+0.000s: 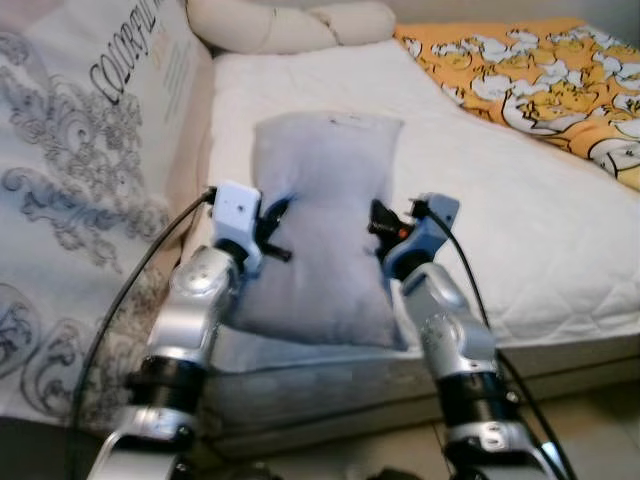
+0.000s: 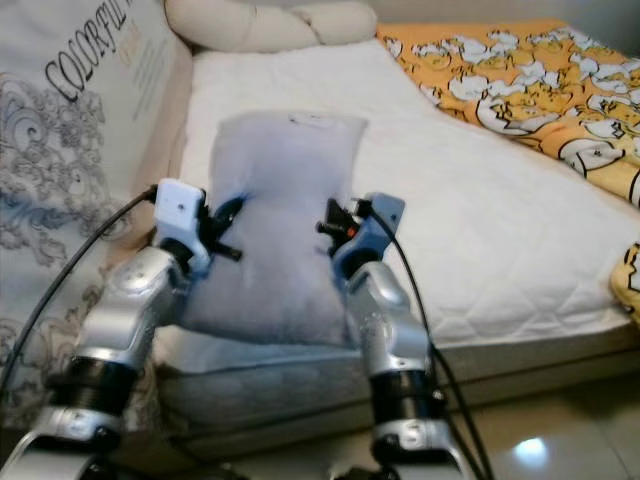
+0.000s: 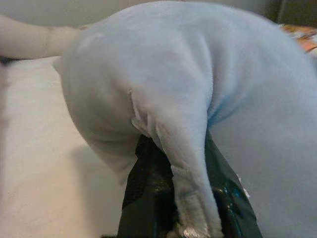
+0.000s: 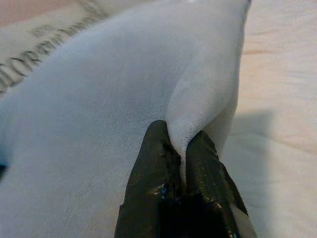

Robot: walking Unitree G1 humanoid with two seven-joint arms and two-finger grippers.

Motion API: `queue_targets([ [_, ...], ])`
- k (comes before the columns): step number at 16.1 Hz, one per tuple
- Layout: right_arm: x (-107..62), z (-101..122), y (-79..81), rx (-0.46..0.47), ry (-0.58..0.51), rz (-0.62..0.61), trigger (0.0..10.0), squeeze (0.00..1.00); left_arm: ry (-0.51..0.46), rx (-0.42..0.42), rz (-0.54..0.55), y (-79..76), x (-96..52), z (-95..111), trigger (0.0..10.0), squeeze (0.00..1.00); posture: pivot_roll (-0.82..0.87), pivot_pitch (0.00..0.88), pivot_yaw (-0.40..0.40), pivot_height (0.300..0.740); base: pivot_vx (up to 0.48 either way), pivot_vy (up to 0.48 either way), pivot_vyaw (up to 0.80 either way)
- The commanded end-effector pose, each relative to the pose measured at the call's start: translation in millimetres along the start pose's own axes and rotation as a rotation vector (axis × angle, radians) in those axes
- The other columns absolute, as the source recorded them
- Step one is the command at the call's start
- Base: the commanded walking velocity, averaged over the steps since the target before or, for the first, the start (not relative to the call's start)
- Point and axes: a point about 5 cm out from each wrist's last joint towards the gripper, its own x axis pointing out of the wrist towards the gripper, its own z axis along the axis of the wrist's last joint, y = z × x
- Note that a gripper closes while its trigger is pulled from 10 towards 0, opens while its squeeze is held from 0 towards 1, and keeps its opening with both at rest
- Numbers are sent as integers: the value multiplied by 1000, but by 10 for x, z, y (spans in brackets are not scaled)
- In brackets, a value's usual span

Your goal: Clean up the room

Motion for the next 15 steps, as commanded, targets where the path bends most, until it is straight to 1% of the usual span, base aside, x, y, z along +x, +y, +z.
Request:
queue_targets([
  [1, 26, 37, 64, -22, -4, 23, 10000, 0, -39, 23, -4, 11, 27, 115, 10000, 0, -10, 0, -24, 740, 281, 0, 800],
  [2, 29, 23, 79, -37, 2, 32, 10000, 0, -39, 24, -4, 15, 25, 115, 10000, 0, -8, 0, -25, 740, 285, 0, 800],
  [3, 32, 16, 84, -22, 4, 30, 10000, 0, -37, 26, -4, 20, 19, 114, 10000, 0, -5, 0, -25, 740, 285, 0, 800],
  [4, 33, 7, 76, -6, 7, 24, 10000, 0, -36, 27, -5, 21, 15, 110, 10000, 0, -5, 0, -24, 740, 281, 0, 0],
  [5, 33, 4, 65, -8, 8, 17, 10000, 0, -34, 28, -6, 21, 11, 107, 10000, 0, -5, 0, -22, 740, 281, 0, 0],
  [9, 28, 4, 83, -37, 6, 32, 10000, 0, -30, 31, -13, 14, 12, 100, 10000, 0, -10, 0, -18, 740, 283, 0, 0],
  [11, 26, -5, 65, -44, 9, 15, 10000, 0, -27, 29, -15, 10, 13, 89, 10000, 0, -11, 0, -18, 740, 287, 0, 800],
  [13, 19, -9, 26, -23, 8, -9, 10000, 0, -25, 26, -21, -1, 9, 81, 10000, 0, -14, 0, -17, 740, 291, 0, 0],
  [15, 13, -9, 21, -28, 9, -6, 10000, 0, -23, 26, -26, -19, 10, 74, 10000, 0, -15, 0, -18, 740, 292, 0, 0],
])
